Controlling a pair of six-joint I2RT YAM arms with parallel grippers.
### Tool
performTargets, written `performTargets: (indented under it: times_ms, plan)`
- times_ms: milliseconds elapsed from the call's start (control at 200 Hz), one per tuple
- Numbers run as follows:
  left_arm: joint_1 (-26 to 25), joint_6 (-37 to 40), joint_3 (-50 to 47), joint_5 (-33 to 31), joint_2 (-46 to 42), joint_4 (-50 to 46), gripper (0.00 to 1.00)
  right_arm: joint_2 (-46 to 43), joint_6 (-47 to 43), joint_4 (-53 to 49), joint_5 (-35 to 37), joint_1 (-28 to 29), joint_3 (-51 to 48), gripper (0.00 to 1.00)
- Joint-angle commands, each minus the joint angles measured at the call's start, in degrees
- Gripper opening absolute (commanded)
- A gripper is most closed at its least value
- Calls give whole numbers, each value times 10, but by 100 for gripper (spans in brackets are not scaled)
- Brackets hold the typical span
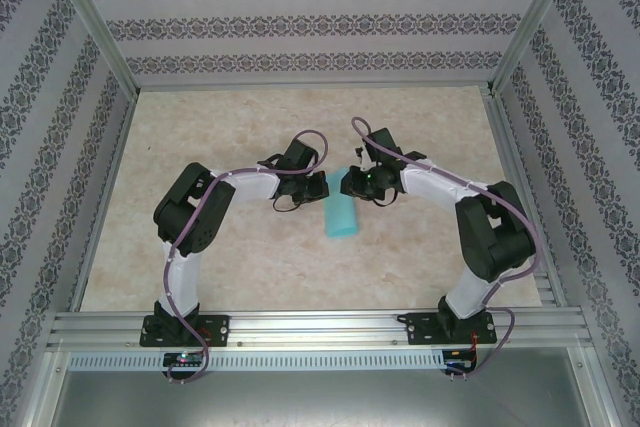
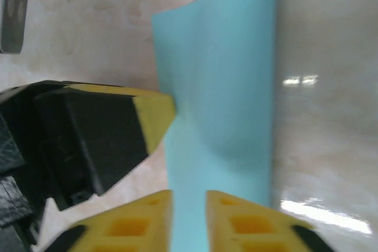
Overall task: Fold a paper plane with a square sheet of paper (pick it up from the middle)
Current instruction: Hold the square sheet of paper at the center of the table, then fold the square sheet of paper in half at the center of the table.
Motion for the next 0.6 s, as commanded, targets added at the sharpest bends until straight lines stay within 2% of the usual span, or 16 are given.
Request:
performTargets:
  times_ms: [0,145,594]
  plan:
    - [-6,4,-16,-52,48,-89,0,30,2,26,-51,3,25,14]
    - [-6,3,-16,-50,50,-90,0,70,-3,15,-54,2,46,7]
    - [-6,0,-9,-66,57,-119,0,131,-10,-3,-12,-11,67,6]
